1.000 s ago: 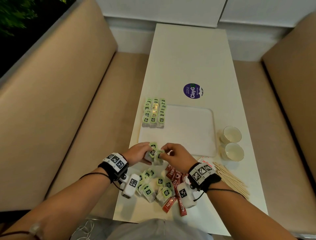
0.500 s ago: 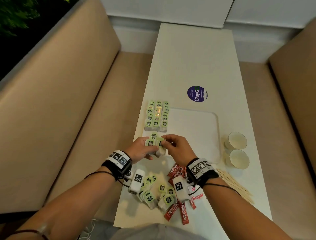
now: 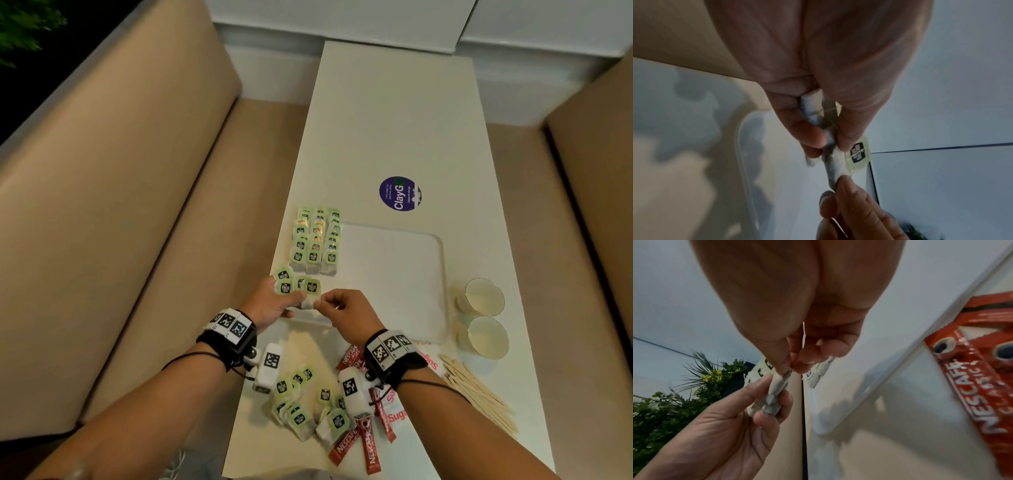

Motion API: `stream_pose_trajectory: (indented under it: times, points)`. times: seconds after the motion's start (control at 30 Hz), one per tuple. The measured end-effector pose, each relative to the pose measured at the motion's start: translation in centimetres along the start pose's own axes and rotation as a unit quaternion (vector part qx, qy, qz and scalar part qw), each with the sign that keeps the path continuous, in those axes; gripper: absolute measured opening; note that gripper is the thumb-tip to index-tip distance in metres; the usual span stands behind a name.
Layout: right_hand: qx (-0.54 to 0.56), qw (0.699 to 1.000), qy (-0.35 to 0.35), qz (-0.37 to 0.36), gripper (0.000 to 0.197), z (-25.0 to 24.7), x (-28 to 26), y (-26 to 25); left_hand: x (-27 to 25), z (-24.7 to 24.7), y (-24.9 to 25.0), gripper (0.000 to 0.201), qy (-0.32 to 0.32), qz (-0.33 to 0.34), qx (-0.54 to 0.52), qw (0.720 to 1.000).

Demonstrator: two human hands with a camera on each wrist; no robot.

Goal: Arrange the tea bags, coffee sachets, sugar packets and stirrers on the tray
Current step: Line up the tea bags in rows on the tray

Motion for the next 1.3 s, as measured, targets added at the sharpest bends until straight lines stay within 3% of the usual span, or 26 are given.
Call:
stream_pose_trajectory:
  times: [0.33,0.53,1.07,1.2,1.3]
  points:
    - [-0.068,0.996,0.027,0.049,0.022,2.0,5.3,-0.4,3.9,-3.6,0.5,0.014,0.063,-0.015,0.007,0.998]
    - [-0.095,0.99,0.034,0.095,0.027,4.6,7.4,-0.3,5.6,-4.9,0.1,0.015,0.085,-0.03,0.01,0.996]
    - [-0.089,0.986,0.082,0.117,0.038,6.4,7.8,-0.3,6.3,-4.4,-1.2,0.006,0.049,-0.043,-0.012,0.998]
    - [-0.073,0.987,0.103,0.099,0.041,6.2,7.3,-0.4,6.0,-4.1,-1.2,0.009,0.025,-0.042,-0.015,0.999]
    - [-0.063,0.993,0.069,0.069,0.042,6.1,6.7,-0.2,6.1,-4.1,-1.2,0.016,0.008,-0.047,-0.013,0.999]
Point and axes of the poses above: each hand's wrist, its own x-axis towards the middle knuckle, its own z-axis out of the palm, y = z × x, the point moved 1 cm from there along x, towards the middle knuckle, and after that the axes turned 9 degrees about y, right-handed, at the moved point
